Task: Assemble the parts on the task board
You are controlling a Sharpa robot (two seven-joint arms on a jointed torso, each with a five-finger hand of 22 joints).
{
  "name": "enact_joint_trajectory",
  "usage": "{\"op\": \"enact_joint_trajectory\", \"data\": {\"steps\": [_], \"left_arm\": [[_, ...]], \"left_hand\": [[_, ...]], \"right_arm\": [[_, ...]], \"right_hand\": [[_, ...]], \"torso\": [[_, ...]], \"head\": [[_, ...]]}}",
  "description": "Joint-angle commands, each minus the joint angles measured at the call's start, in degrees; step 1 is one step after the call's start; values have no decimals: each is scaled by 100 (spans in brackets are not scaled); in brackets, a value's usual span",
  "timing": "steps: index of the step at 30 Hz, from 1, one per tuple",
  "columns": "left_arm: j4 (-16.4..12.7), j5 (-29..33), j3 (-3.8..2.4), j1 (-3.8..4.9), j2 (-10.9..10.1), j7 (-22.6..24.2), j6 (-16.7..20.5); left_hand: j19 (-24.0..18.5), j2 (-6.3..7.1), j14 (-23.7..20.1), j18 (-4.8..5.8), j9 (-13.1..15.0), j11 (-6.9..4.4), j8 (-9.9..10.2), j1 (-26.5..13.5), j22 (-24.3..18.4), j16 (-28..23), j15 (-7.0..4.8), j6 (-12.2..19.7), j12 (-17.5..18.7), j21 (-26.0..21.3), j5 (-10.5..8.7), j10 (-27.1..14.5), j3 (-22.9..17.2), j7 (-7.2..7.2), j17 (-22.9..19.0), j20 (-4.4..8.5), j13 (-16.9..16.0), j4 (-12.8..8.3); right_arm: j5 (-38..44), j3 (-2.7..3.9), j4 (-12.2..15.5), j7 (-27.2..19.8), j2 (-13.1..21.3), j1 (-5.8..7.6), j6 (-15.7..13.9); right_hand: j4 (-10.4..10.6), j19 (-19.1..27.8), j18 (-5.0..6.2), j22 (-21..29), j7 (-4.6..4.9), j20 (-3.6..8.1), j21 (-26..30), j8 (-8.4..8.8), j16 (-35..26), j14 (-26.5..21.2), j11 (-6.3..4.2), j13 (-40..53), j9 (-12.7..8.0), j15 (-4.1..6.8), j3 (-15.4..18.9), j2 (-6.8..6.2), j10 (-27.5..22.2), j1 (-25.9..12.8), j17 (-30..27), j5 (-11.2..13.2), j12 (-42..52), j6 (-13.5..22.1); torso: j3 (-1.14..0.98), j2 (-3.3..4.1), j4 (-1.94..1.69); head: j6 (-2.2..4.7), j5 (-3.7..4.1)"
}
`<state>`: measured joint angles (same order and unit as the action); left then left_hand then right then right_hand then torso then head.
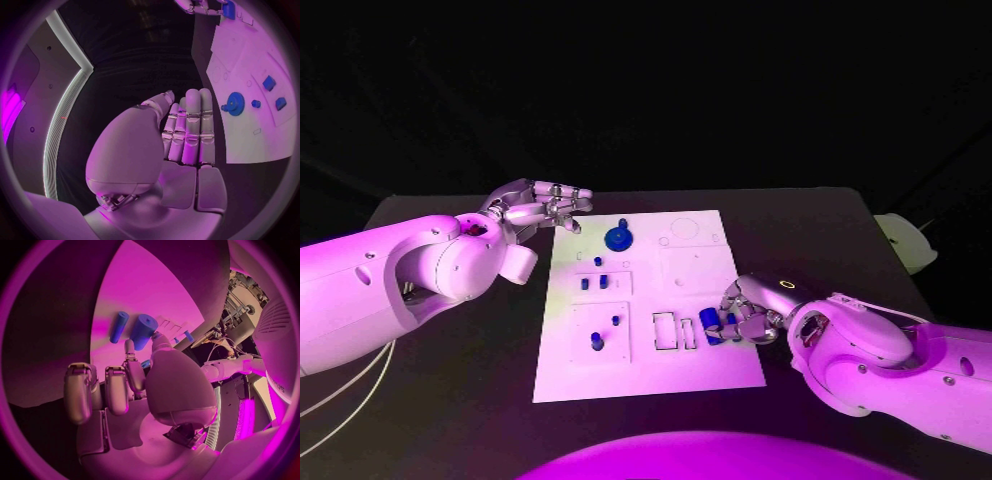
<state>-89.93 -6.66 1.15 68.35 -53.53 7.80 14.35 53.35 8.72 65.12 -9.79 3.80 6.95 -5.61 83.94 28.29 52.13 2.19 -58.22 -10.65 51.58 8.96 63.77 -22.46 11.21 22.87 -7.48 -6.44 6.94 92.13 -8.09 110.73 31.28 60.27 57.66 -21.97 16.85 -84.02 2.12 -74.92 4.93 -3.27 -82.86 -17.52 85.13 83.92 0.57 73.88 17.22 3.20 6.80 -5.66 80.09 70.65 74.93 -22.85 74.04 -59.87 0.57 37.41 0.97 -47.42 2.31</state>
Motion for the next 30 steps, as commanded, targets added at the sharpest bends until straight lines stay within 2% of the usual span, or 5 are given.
{"op": "enact_joint_trajectory", "data": {"steps": [1, 13, 23, 27, 30], "left_arm": [[-17, -21, -2, 1, 4, 3, -118], [-35, -21, 0, 2, -13, -48, -156], [-46, -21, 0, 2, -21, -62, -169], [-50, -21, 0, 2, -23, -67, -172], [-54, -21, 0, 2, -28, -72, -175]], "left_hand": [[-3, -36, -11, -77, 5, 6, 6, -5, -8, -19, 25, 42, -38, -20, -4, -50, 34, 5, -7, -22, -6, -8], [-5, -39, -19, -76, 3, 10, 9, -27, -18, -28, 30, 55, -44, -37, -4, -71, 50, 8, -9, -27, -6, 8], [-5, -39, -19, -76, 3, 10, 9, -27, -18, -28, 30, 55, -44, -37, -4, -71, 50, 8, -9, -27, -6, 8], [-5, -39, -19, -76, 3, 10, 9, -27, -18, -28, 30, 55, -44, -37, -4, -71, 50, 8, -9, -27, -6, 8], [-6, -42, -24, -75, 3, 11, 10, -33, -23, -32, 32, 59, -48, -44, -3, -78, 54, 9, -11, -29, -6, 13]], "right_arm": [[210, -1, -66, 115, -70, -21, -8], [207, -2, -302, 186, -344, -103, 135], [200, -2, -371, 212, -439, -152, 203], [209, -2, -379, 228, -452, -157, 150], [229, -2, -343, 239, -424, -159, -30]], "right_hand": [[-15, -314, -53, -1300, -33, 38, 52, -44, 4, 418, -28, -7, 16, 25, 41, 52, 14, -2, 550, -32, 0, 23], [-24, -301, -47, -1291, -36, 40, 84, -61, -8, 411, -31, -1, 45, 27, 48, 100, 8, 9, 530, -57, -3, 32], [-40, -308, -51, -1297, -46, 44, 62, -96, 2, 415, -40, 26, 97, 33, 53, 161, 13, 78, 552, -116, 10, 34], [-53, -320, -57, -1305, -55, 52, 31, -133, 11, 420, -50, 60, 154, 42, 49, 229, 26, 181, 572, -231, 29, 38], [-68, -339, -67, -1319, -74, 61, -18, -171, 28, 427, -66, 116, 202, 54, 27, 294, 64, 284, 603, -368, 77, 23]], "torso": [[-1, 0, -3], [0, 3, -16], [1, -8, -17], [0, -7, -21], [0, -9, -20]], "head": [[-13, -8], [-48, -17], [-68, -3], [-68, -4], [-65, -8]]}}
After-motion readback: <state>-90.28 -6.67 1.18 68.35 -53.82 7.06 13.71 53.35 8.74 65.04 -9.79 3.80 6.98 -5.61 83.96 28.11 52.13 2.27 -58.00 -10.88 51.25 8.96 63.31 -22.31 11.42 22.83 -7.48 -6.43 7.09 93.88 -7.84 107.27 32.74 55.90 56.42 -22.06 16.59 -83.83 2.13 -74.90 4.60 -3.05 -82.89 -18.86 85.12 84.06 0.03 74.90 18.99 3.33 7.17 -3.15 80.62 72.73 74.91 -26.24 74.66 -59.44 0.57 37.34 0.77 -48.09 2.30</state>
